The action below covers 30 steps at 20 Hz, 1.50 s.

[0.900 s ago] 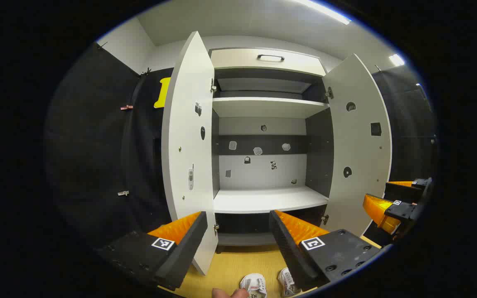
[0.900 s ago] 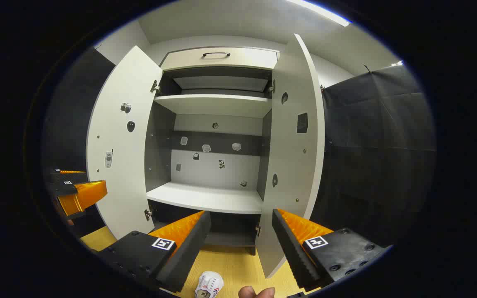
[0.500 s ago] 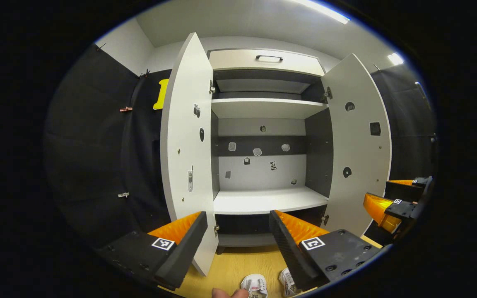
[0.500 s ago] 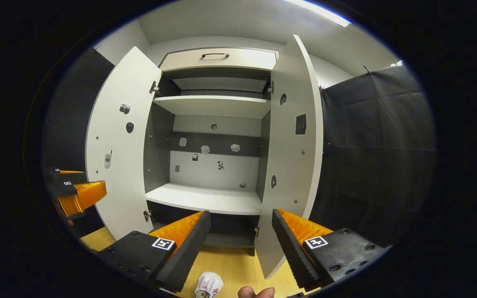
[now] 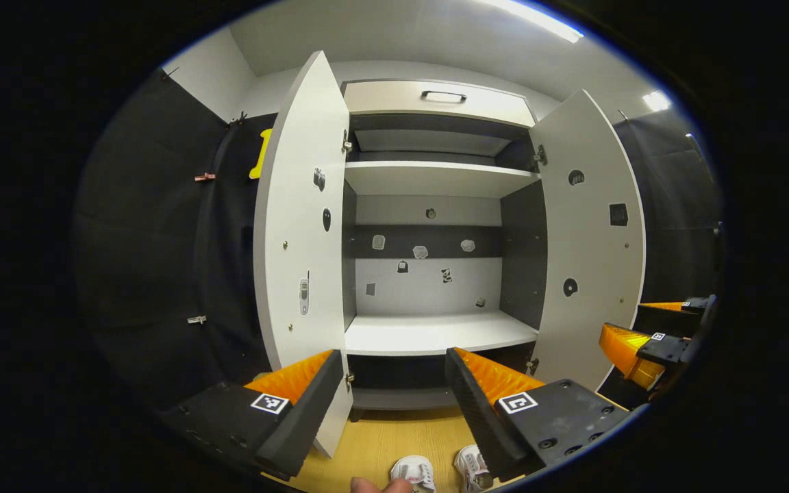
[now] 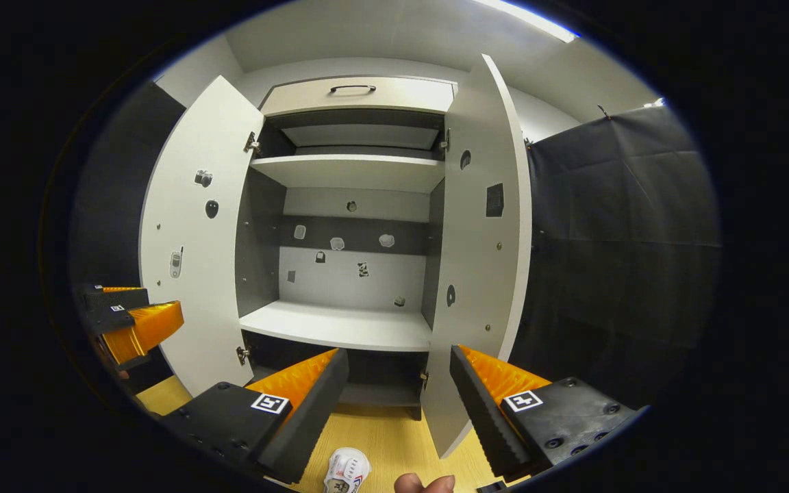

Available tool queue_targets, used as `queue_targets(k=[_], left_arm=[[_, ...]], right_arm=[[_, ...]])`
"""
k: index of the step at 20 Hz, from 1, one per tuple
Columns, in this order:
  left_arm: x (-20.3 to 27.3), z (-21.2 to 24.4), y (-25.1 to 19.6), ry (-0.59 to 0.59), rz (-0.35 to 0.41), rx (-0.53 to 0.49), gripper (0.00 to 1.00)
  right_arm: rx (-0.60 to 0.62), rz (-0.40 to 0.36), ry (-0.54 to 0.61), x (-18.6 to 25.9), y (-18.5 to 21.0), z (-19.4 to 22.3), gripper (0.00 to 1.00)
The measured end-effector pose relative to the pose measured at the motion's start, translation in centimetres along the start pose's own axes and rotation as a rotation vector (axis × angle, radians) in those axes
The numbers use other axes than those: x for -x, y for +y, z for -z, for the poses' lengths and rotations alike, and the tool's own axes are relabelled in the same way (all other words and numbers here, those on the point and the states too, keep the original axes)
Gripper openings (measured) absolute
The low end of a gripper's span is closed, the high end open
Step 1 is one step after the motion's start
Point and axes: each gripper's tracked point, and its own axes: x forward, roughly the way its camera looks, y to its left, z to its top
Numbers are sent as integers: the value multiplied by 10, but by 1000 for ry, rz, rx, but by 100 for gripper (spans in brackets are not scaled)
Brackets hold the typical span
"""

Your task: Grab one shoe with the right hand and put it into the shoe cabinet, grab the other shoe with the left hand and put it into the shoe cabinet; then close the right door with the right hand and the left door with the left hand.

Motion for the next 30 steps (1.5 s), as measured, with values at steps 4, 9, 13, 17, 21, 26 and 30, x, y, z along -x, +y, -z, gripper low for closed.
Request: queue_targets(k=[4, 9, 13, 17, 21, 26, 30], left_arm=[[-1, 0, 2, -1, 3, -14, 95], [-1, -2, 4, -12, -7, -19, 95], [3, -2, 10, -12, -32, -30, 95], [14, -3, 20, -17, -63, -48, 95], [23, 0, 31, -11, -84, -45, 95], [30, 7, 37, -2, -95, -41, 95], [36, 14, 40, 11, -102, -37, 95]], right_arm=[[-2, 18, -19, 3, -6, -6, 98], [0, 15, -18, 5, -6, -3, 98], [9, 2, -34, 8, -4, -4, 98], [27, -6, -39, 8, -7, -4, 98], [-10, -55, 10, 12, 5, 7, 98], [-84, -173, 251, 27, 45, 83, 98], [-135, -264, 520, 49, 81, 177, 98]])
